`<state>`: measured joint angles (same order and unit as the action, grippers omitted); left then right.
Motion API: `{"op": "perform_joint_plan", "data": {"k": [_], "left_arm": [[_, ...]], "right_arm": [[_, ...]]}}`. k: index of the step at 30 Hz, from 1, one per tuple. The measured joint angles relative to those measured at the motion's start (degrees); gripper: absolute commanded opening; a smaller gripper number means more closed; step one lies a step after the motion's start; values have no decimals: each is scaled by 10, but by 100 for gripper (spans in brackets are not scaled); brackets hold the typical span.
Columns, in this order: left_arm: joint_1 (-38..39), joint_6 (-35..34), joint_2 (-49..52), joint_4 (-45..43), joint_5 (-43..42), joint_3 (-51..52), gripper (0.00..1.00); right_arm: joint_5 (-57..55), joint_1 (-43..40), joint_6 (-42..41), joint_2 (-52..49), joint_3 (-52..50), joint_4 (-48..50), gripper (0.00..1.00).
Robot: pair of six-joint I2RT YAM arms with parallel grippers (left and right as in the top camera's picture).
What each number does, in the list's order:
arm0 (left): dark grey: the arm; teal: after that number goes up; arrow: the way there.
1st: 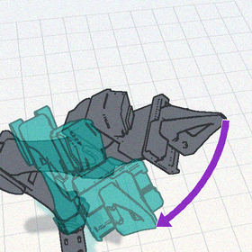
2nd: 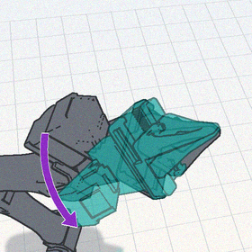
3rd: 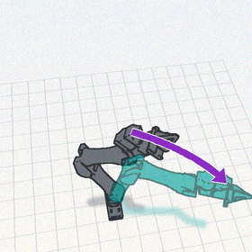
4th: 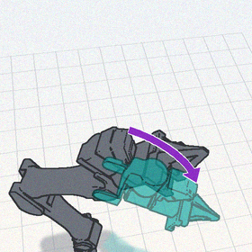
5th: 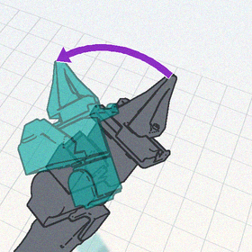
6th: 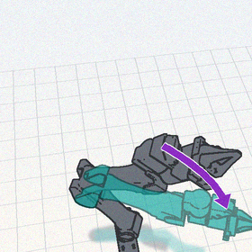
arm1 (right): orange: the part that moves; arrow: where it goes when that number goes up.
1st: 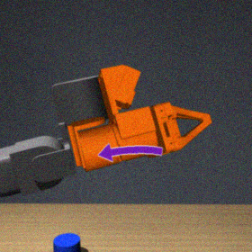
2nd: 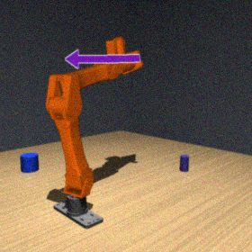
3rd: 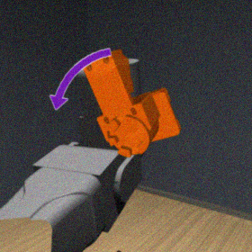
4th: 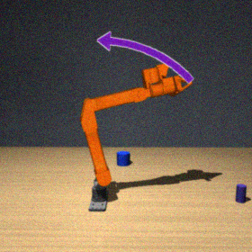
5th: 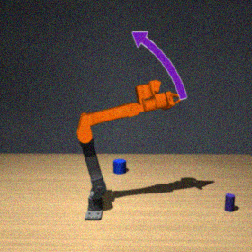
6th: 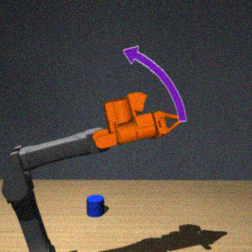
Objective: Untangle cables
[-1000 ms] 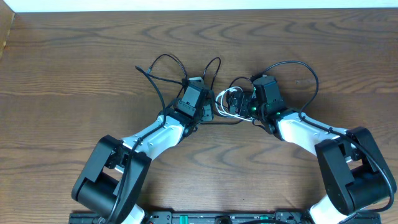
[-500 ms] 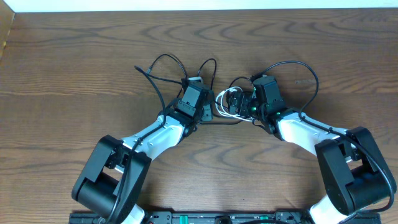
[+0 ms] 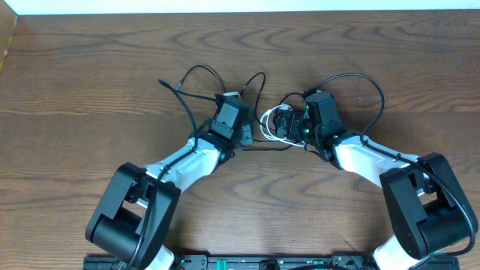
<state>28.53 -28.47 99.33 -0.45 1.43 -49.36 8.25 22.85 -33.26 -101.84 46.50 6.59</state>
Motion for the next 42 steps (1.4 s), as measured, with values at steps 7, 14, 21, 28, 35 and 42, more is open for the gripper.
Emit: {"op": "perform_joint_plan", "data": {"k": [7,14,21,28,35,42], "left_arm": [[-38,0,0,9,0,0,8],[-55,0,0,19,-1,0,8],[-58,0,0,20,-1,0,8],[-58,5,0,19,-2,0,8],[-58,5,0,16,-2,0,8],[-58,5,0,16,-2,0,8]], "right_arm": [[0,0,0,0,0,0,99],[0,0,0,0,0,0,99],[0,0,0,0,0,0,99],[0,0,0,0,0,0,99],[0,0,0,0,0,0,99],[0,0,0,0,0,0,99]]}}
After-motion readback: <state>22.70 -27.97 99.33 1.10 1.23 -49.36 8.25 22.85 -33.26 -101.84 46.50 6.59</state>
